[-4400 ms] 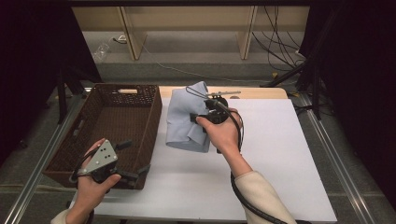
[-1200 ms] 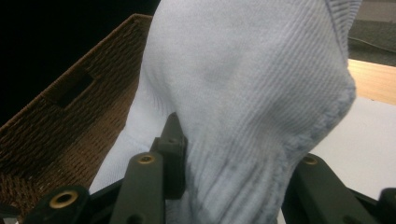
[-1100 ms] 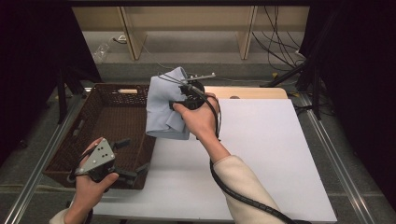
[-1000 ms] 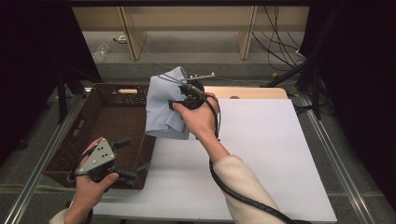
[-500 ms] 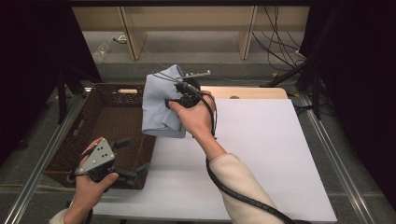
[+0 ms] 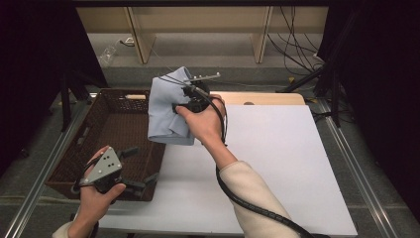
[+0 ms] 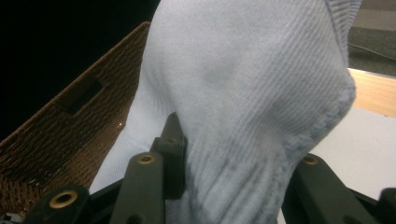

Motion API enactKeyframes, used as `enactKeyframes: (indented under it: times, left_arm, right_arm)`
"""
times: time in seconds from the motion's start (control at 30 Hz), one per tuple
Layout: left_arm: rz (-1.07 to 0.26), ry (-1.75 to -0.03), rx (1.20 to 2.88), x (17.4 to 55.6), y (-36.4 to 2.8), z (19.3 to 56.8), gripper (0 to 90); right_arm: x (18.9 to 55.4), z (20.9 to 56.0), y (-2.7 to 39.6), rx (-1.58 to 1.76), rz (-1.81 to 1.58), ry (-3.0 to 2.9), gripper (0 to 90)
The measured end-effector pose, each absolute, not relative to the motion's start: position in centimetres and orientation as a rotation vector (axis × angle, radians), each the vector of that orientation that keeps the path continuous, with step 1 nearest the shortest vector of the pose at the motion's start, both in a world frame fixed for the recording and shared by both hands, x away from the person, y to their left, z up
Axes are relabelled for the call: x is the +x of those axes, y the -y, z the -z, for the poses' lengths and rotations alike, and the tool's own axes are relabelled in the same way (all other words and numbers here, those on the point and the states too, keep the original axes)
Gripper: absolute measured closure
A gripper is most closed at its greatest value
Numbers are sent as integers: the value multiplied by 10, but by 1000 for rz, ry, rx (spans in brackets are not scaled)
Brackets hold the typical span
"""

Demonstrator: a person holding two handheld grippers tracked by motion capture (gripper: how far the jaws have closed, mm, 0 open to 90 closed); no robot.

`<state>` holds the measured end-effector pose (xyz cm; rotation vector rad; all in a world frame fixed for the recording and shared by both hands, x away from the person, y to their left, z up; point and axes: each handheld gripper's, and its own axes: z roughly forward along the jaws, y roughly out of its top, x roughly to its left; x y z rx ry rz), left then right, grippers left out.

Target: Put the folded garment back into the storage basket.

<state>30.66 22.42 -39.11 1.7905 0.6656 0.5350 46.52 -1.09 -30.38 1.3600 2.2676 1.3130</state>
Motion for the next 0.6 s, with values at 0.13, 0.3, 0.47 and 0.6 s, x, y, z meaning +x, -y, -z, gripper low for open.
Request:
enactKeyframes:
  times: [0.13, 0.3, 0.47, 0.6]
  left_arm:
    - [-536, -667, 1787, 307, -225, 391, 0]
    - [-536, -667, 1786, 307, -225, 391, 0]
    - [-535, -669, 1787, 307, -225, 391, 0]
    - [-535, -668, 1785, 307, -225, 391, 0]
  right_arm:
    - [466, 303, 9, 1355, -1314, -2270, 623]
    - [467, 303, 5, 1348, -1315, -2273, 623]
    - [466, 303, 1, 1345, -1323, -2281, 623]
    - [466, 304, -1, 1339, -1319, -2284, 623]
